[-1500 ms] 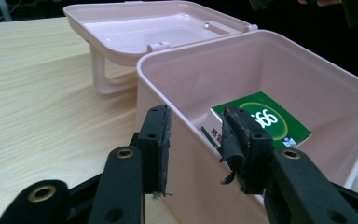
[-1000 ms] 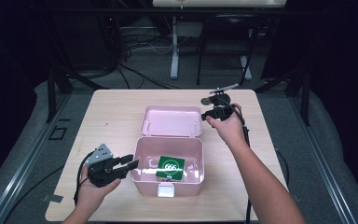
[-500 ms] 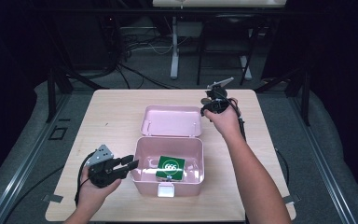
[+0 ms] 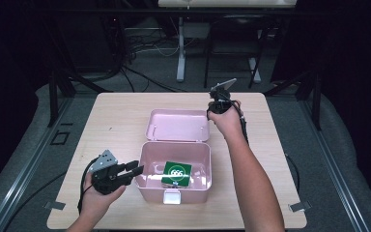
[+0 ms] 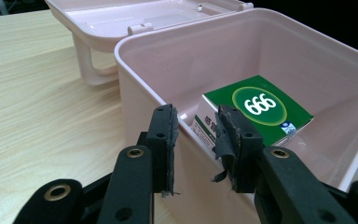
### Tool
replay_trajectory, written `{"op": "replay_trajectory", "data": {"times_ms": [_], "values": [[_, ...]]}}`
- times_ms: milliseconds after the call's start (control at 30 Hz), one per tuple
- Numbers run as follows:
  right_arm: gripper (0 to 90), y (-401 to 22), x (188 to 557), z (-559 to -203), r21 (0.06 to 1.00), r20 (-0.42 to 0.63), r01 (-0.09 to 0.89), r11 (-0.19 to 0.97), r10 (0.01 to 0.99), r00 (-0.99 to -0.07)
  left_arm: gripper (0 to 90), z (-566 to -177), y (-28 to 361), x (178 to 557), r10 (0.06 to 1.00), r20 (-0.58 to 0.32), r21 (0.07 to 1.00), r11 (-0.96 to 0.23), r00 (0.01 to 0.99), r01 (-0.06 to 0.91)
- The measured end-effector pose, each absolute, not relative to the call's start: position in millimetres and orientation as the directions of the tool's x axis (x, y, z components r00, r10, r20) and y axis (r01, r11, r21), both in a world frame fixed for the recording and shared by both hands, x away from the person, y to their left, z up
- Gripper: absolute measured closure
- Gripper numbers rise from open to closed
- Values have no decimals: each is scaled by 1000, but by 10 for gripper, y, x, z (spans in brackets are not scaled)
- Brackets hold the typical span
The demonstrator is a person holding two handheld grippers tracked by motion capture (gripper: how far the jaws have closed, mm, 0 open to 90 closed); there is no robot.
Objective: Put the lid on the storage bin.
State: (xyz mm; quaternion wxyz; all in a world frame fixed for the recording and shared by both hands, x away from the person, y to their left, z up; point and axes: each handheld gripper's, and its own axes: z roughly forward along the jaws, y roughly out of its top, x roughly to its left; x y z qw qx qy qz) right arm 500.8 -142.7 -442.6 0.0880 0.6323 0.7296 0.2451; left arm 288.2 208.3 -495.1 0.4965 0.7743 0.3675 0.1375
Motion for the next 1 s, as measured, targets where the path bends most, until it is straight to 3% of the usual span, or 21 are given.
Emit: {"op": "replay_trajectory", "data": {"times_ms": [800,1000], "values": [[832,-1333,5145,-4639,369,209,929,27,972,-111,677,-4951,2079,2880,708,-153,870,-235,690,433],[848,-1322,5132,-4604,381,202,925,18,974,-102,678,-4950,2078,2879,708,-154,870,-234,689,434]]}}
